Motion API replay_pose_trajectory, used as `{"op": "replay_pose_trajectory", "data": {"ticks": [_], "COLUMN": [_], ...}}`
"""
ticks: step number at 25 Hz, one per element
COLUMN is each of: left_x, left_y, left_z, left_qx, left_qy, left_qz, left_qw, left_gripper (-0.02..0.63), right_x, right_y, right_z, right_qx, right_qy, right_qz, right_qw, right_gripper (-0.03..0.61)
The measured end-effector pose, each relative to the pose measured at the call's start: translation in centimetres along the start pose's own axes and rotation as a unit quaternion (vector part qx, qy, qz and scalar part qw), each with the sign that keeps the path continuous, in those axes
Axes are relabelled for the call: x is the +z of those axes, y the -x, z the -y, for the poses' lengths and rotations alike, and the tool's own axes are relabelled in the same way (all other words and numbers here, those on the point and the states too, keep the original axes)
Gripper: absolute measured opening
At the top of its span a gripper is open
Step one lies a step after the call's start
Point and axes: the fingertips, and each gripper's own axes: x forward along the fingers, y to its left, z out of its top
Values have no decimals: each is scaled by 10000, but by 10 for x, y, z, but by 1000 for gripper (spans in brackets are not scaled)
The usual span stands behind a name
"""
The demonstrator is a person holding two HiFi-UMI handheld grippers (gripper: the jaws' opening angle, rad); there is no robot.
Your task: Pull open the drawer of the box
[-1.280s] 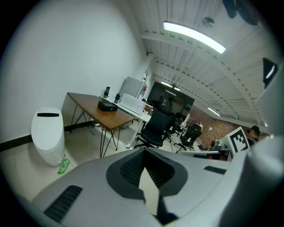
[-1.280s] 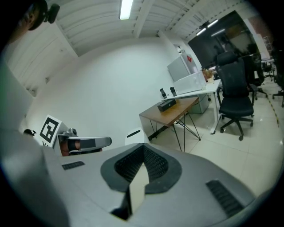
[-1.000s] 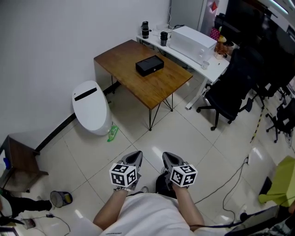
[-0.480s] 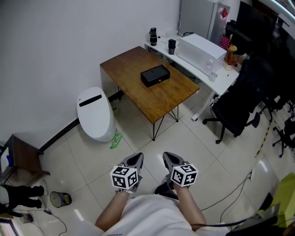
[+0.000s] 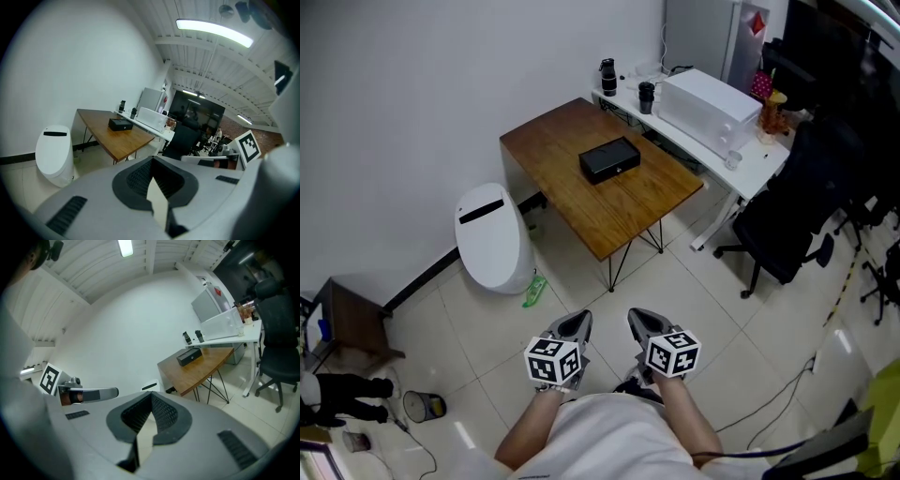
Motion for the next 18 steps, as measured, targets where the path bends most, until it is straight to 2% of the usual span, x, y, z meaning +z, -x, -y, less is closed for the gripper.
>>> {"op": "replay_pose_trajectory", "data": {"ticks": [9, 18], "left_x": [12, 3], "left_y": [-48, -68], "left_z": [47, 71], "left_qx": [-164, -141], "left_qy": [-321, -499], "left_qz": [-96, -286], "left_qw": [9993, 9982], "left_gripper": [2, 2], "right_x": [23, 15], "right_y": [30, 46], "right_z": [53, 80], "right_qx": [-108, -135], "right_qy": [-167, -410], "right_qz": [220, 260], "right_qw": [9996, 9987], "right_gripper": [-12, -12]}}
